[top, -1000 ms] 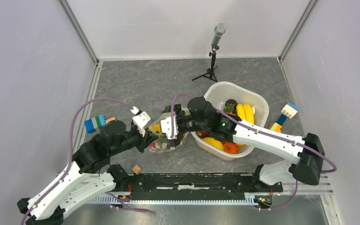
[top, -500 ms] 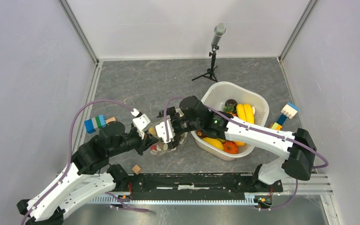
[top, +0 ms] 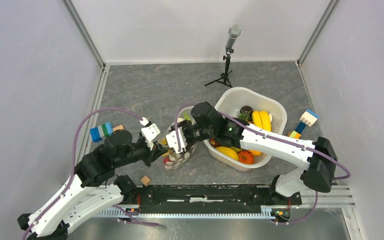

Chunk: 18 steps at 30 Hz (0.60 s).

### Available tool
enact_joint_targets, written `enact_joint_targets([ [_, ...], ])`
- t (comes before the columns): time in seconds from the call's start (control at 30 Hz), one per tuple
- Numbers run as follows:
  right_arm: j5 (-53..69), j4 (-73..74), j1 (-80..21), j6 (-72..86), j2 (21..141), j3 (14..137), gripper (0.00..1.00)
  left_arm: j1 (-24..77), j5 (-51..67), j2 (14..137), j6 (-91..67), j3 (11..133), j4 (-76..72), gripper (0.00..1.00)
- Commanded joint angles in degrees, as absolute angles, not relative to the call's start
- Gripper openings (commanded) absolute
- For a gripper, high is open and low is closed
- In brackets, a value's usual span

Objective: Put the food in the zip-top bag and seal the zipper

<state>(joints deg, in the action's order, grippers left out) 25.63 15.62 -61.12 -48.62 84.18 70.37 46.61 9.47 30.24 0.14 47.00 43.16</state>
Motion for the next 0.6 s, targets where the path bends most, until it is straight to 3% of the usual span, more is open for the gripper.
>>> enact_joint_targets([
  [0.0,25.8,13.4,-60.8,-48.2,83.9,72.5,0.57,46.5,13.4,30.5,2.7,49.9,41.9,0.02],
  [0.2,26.9,11.9,-60.7,-47.2,83.5,72.7,0.84,46.5,16.5,33.1,3.6,51.2,42.6,0.02],
  [0.57,35.0,18.0,-58.6,-49.9,83.5,75.2,0.89,46.5,17.7,36.7,8.3,55.7,46.1,0.02],
])
